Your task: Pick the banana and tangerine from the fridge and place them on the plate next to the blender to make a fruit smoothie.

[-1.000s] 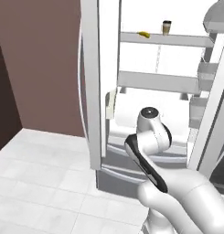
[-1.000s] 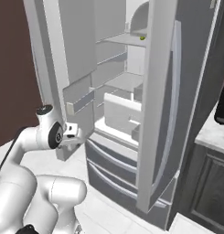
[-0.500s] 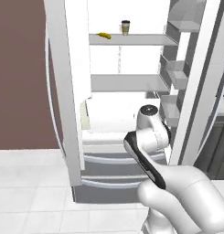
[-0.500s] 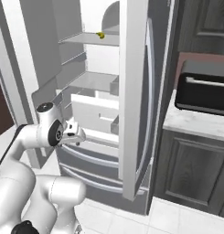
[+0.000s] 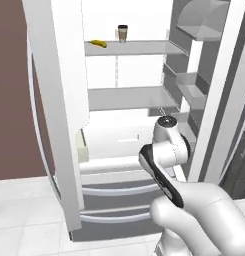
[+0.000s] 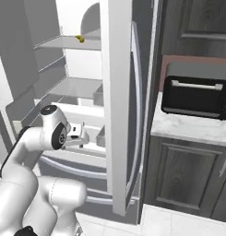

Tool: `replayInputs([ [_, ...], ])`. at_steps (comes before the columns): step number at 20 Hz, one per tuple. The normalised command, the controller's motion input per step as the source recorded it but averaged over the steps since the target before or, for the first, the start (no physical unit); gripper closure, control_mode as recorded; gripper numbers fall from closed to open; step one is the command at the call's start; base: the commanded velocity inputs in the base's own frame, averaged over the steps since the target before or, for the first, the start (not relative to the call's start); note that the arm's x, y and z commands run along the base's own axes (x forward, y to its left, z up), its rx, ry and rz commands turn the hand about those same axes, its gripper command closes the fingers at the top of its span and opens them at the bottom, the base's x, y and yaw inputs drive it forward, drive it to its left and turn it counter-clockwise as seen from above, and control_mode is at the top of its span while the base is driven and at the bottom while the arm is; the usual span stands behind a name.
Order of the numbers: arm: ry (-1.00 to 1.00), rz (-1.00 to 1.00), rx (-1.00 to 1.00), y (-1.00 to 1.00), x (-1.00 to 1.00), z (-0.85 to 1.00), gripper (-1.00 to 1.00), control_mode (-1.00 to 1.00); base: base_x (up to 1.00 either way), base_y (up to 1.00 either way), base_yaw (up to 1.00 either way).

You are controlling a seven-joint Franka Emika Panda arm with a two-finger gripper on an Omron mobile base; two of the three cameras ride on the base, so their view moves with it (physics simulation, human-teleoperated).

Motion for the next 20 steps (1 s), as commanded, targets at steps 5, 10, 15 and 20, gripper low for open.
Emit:
replayInputs([
  [5,0.00,0.00,0.00,0.00,0.00,0.00,-1.00,1.00,0.46,0.39,-0.13],
  [10,0.00,0.00,0.00,0.00,0.00,0.00,-1.00,1.00,0.41,0.54,-0.20],
  [15,0.00,0.00,0.00,0.00,0.00,0.00,-1.00,1.00,0.63,0.12,-0.11],
  [20,0.00,0.00,0.00,0.00,0.00,0.00,-1.00,1.00,0.58,0.03,-0.05],
])
